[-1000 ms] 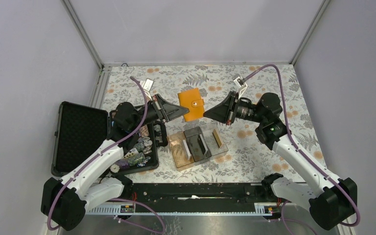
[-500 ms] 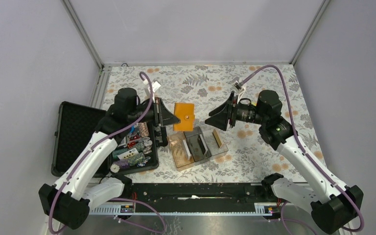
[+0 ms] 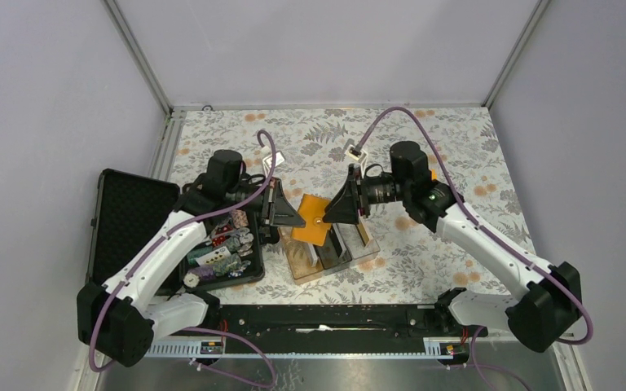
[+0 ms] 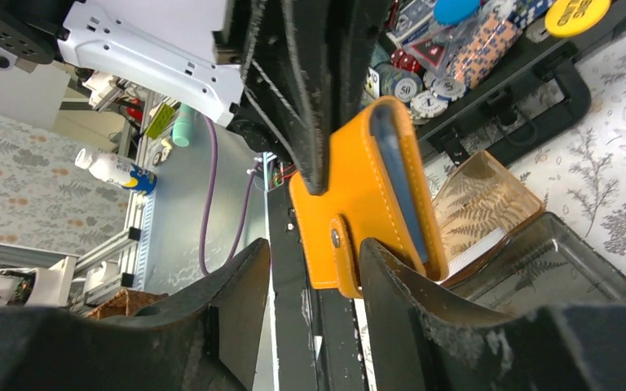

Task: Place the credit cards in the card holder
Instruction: Open the card holder.

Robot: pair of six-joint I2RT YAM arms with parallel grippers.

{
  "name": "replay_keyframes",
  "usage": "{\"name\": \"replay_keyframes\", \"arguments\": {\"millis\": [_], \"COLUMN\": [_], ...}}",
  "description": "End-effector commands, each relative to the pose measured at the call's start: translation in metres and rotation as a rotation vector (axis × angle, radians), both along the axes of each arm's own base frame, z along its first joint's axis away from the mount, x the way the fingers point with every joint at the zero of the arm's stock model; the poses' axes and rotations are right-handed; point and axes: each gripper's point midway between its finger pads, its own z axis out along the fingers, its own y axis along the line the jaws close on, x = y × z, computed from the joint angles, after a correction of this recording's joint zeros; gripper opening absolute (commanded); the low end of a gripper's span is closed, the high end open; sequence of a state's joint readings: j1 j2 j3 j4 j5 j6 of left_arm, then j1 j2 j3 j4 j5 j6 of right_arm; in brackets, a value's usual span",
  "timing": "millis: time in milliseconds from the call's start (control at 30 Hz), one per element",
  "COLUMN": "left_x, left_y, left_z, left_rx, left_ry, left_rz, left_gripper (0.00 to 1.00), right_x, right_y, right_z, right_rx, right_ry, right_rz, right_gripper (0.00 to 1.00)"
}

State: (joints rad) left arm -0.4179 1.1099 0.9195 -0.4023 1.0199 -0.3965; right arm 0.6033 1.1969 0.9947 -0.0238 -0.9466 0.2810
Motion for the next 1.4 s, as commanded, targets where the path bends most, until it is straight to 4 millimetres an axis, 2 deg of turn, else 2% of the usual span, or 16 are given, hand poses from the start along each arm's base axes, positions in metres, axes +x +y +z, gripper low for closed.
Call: {"name": "replay_keyframes", "arguments": {"millis": [0,267,500,667,900,1200,1367], "left_x": [-0.016,-0.026,-0.026,-0.025,-0.019,-0.015,-0.009], "left_y": [-0.004,-0.005,-0.006,-0.006,-0.006,-0.005,-0.005], "left_z": [0.026,0.036,0.037,0.037,0.031,0.030,0.031], "left_rx": [-0.126,-0.194,-0.216,-0.213,-0.175,-0.165,-0.174], "left_ry": [-0.119,-0.141,-0.125,-0.126,-0.128,-0.137,-0.141], "left_rz": [-0.128,-0.171,-0.179,-0.174,-0.144,-0.119,-0.088], "left_gripper": [0.00,0.00,0.00,0.00,0.00,0.00,0.00], "right_x": [-0.004,-0.004,-0.017,-0.027,-0.046,-0.055,-0.055], "right_y": [0.005,0.003,0.009,0.011,0.008,0.007,0.010], "right_z": [0.003,-0.021,-0.033,-0.032,-0.027,-0.033,-0.043], "right_rx": [0.003,-0.062,-0.081,-0.068,-0.039,-0.047,-0.093], "right_ry": [-0.012,0.018,0.041,0.051,0.081,0.100,0.090], "right_rz": [0.084,0.091,0.144,0.188,0.259,0.274,0.249], "right_gripper": [0.51,0.51,0.51,0.47,0.32,0.32,0.25]}}
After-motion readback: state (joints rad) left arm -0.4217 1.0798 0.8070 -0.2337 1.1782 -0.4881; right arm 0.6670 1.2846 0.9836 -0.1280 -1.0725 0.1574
